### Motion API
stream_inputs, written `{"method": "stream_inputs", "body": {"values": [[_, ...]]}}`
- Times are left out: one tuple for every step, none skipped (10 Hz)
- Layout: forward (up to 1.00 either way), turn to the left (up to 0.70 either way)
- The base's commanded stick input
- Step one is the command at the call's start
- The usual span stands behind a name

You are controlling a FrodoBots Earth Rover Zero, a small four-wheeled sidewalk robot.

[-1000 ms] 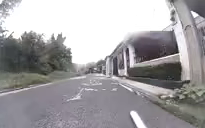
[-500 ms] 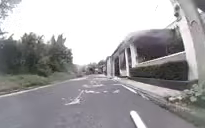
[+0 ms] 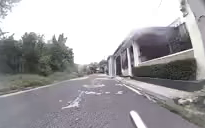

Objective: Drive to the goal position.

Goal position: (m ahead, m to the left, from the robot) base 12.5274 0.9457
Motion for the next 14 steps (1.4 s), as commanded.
{"method": "stream_inputs", "body": {"values": [[0.5,0.0],[0.5,0.0],[0.5,0.0],[0.5,0.0],[0.5,0.0],[0.5,0.0],[0.5,0.0],[0.5,0.0],[0.5,0.0],[0.5,0.0],[0.5,0.0],[0.5,0.0],[0.5,0.0],[0.5,0.0]]}}
